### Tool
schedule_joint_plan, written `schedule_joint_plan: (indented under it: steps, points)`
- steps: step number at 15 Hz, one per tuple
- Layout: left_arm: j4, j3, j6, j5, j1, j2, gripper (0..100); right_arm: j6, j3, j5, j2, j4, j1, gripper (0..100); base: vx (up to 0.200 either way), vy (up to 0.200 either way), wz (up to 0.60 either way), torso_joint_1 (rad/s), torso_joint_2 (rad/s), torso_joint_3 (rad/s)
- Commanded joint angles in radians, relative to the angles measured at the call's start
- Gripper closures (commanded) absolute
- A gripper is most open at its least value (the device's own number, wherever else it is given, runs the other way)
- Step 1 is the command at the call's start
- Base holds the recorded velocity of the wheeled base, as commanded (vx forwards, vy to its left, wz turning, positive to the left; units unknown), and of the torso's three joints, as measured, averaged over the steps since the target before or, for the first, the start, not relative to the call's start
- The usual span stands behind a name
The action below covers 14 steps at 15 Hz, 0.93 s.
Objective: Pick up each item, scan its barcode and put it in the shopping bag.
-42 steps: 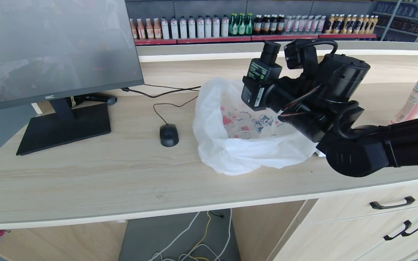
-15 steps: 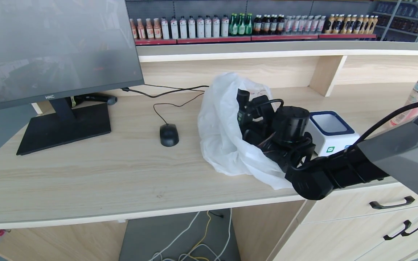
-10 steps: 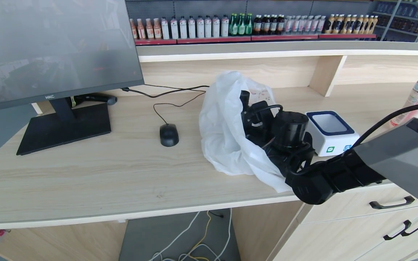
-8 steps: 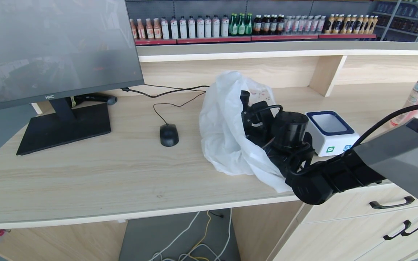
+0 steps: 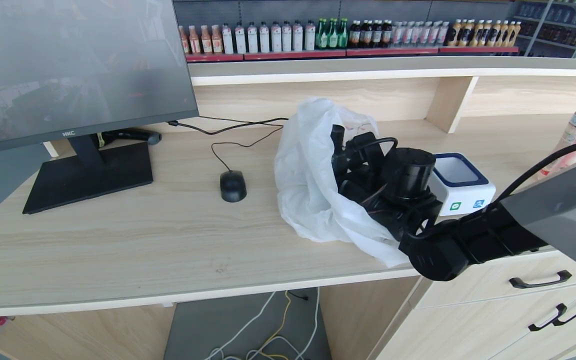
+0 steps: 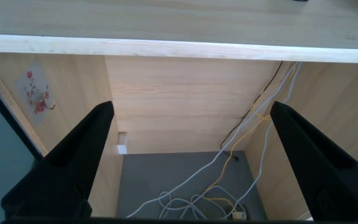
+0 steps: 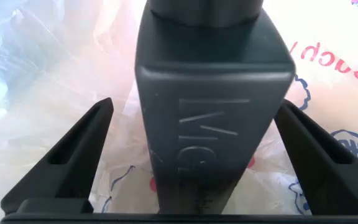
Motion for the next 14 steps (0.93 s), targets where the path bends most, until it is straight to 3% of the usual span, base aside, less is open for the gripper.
schedule_joint_plan:
  steps: [1,14]
  points:
    - [0.0,0.0,0.0,0.0,0.0,0.0,0,-0.002,-0.001,0.0,-0.05,-0.002,0.002,0,0.0,0.0,0.0,0.0,0.0,0.0]
    - [0.0,0.0,0.0,0.0,0.0,0.0,0,-0.005,0.005,-0.002,-0.149,0.064,-0.01,0,0.0,0.0,0.0,0.0,0.0,0.0]
